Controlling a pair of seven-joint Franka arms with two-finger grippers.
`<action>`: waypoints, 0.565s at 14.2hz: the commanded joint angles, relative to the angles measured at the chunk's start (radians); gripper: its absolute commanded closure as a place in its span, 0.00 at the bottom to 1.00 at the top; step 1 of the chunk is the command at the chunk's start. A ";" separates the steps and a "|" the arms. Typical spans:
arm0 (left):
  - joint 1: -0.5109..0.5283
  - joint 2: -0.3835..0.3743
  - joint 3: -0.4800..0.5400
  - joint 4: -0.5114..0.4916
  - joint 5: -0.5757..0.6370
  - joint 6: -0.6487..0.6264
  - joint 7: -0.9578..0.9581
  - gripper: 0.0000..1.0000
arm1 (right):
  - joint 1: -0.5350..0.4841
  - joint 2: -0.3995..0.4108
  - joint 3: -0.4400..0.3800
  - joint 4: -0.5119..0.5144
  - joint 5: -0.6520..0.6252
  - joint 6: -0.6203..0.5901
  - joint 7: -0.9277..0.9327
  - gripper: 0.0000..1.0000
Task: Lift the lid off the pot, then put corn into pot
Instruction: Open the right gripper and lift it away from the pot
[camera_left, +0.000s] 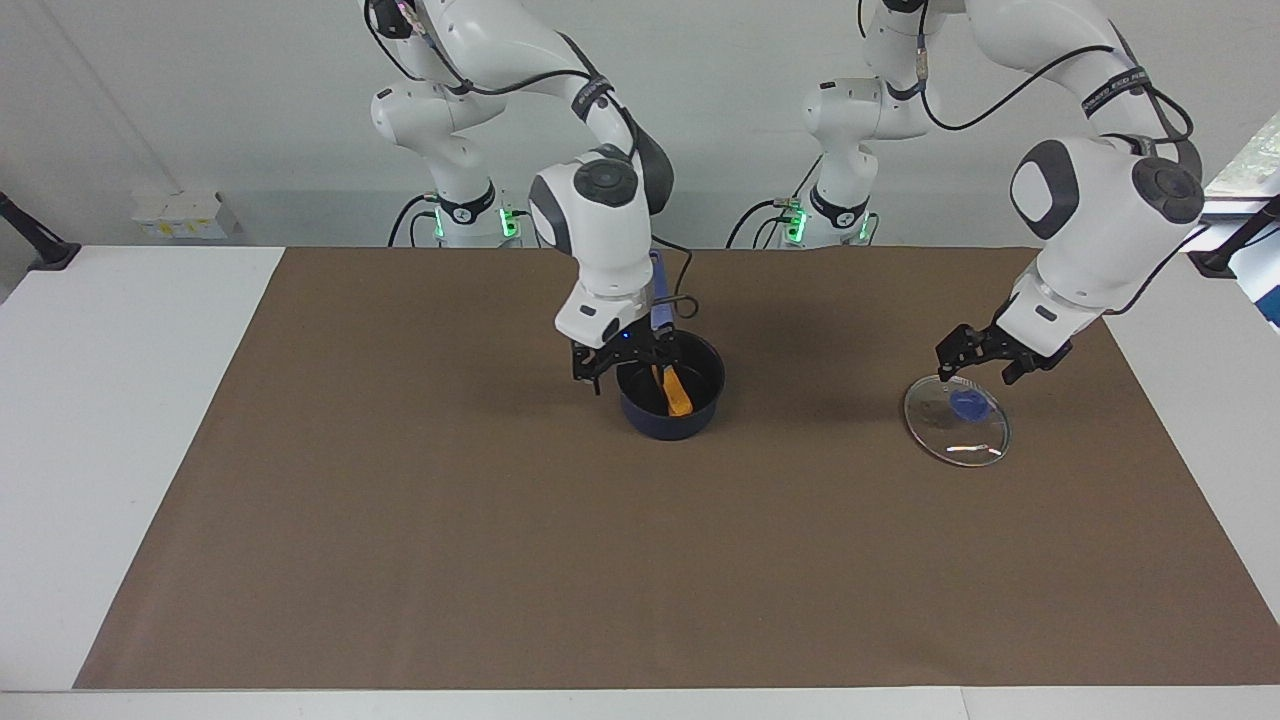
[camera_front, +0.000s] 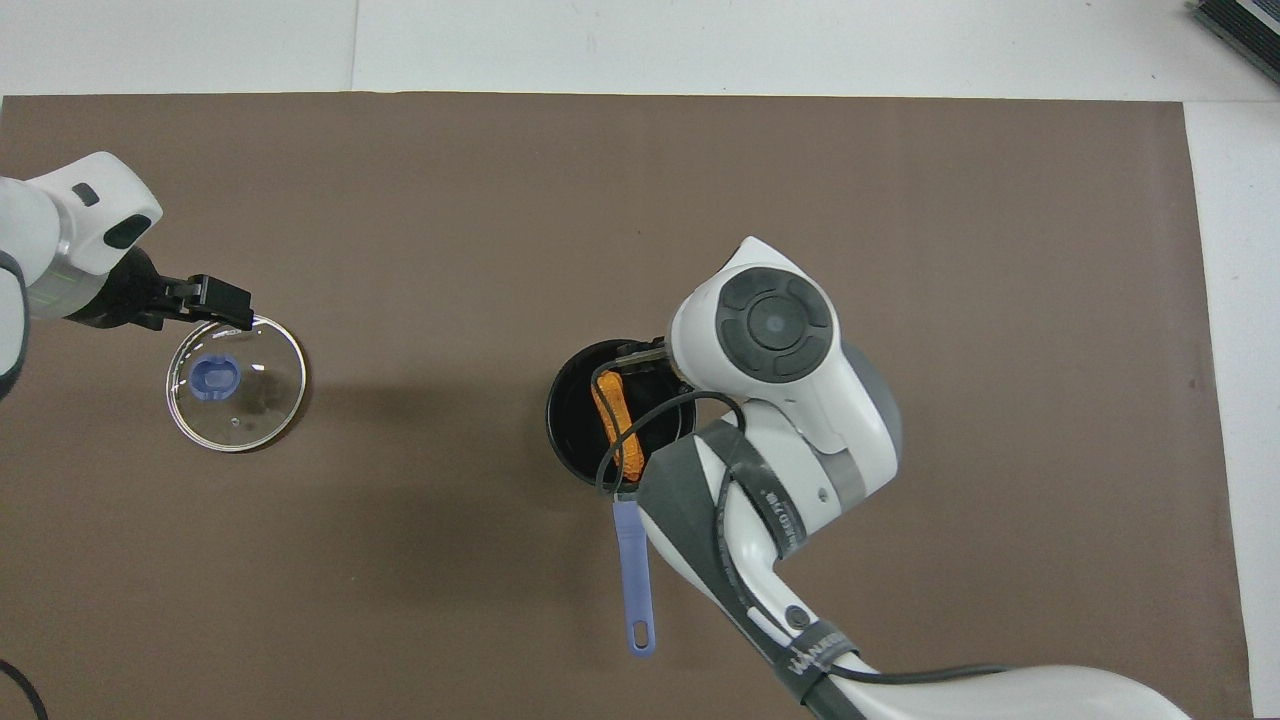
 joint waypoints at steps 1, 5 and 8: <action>-0.023 0.006 0.010 0.096 0.011 -0.118 -0.001 0.00 | -0.085 -0.090 0.012 -0.022 -0.017 -0.077 -0.042 0.00; -0.023 -0.019 0.009 0.139 0.012 -0.224 -0.001 0.00 | -0.248 -0.183 0.012 -0.019 0.001 -0.164 -0.188 0.00; -0.022 -0.066 0.012 0.137 0.014 -0.278 0.000 0.00 | -0.349 -0.216 0.012 0.010 0.003 -0.211 -0.226 0.00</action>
